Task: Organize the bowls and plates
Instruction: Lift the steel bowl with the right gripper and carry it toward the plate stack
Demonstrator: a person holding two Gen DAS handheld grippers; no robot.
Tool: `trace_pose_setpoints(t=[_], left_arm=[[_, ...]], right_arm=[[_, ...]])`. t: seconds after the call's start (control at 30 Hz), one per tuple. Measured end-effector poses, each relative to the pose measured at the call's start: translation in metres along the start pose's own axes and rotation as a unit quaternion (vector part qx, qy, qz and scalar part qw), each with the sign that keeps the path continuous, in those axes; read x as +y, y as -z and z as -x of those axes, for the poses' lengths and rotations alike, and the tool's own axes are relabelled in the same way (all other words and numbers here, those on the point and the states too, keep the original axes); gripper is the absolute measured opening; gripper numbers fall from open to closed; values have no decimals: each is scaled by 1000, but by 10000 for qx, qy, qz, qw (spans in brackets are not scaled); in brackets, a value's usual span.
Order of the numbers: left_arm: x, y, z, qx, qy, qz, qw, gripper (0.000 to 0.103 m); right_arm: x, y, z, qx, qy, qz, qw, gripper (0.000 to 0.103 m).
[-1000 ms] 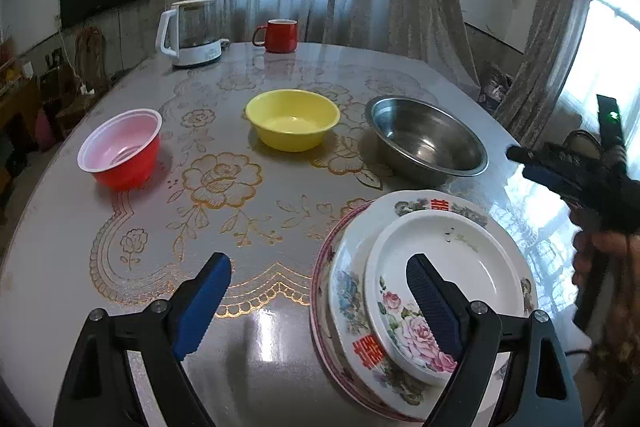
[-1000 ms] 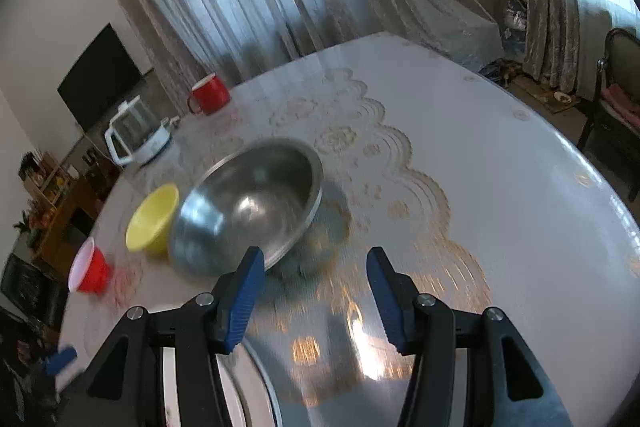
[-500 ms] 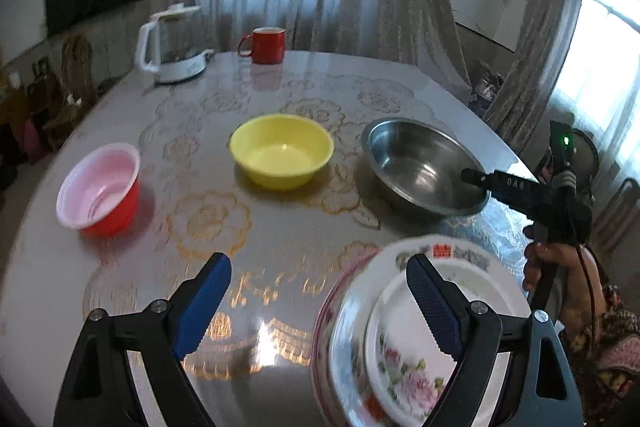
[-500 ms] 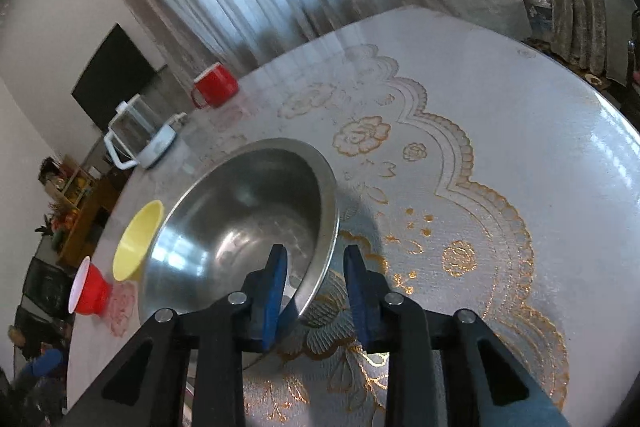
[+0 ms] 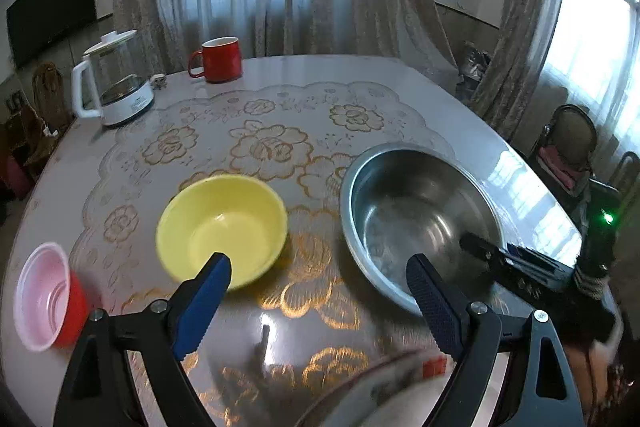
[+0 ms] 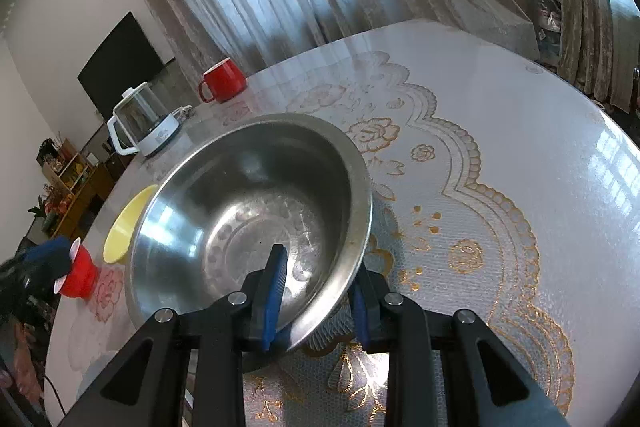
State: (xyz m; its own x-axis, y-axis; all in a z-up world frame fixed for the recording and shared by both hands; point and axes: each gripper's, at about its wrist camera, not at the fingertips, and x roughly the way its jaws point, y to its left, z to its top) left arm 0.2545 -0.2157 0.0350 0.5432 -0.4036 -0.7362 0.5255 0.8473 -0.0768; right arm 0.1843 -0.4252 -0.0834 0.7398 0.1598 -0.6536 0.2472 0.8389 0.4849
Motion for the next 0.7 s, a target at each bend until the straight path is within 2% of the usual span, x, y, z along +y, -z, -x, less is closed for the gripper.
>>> trace_pose_setpoints(t=[0.13, 0.33, 0.4, 0.43, 0.53, 0.57, 0.63, 0.7], left_arm=[[-8, -6, -20, 185, -89, -134, 9997, 90], [-18, -7, -41, 449, 210, -176, 9986, 90], [-22, -7, -51, 578, 85, -300, 9978, 89], [-23, -6, -56, 631, 30, -324, 9975, 85], [-27, -4, -66, 775, 102, -355, 9963, 62], [-28, -4, -69, 829, 108, -372, 9958, 48], [-31, -2, -74, 884, 203, -399, 9951, 26], [-35, 0, -73, 801, 86, -495, 9955, 26]], right_arm=[[0, 0, 0, -3, 14, 13, 10000, 28], [7, 2, 1, -5, 88, 181, 9998, 27], [7, 2, 1, 6, 96, 179, 9998, 27], [6, 2, 1, 11, 85, 171, 9998, 27], [6, 1, -2, 89, 106, 169, 9998, 26], [7, 1, -5, 141, 144, 186, 9996, 25], [9, 1, -8, 203, 172, 219, 9994, 24], [10, 2, -7, 188, 180, 261, 9993, 24]])
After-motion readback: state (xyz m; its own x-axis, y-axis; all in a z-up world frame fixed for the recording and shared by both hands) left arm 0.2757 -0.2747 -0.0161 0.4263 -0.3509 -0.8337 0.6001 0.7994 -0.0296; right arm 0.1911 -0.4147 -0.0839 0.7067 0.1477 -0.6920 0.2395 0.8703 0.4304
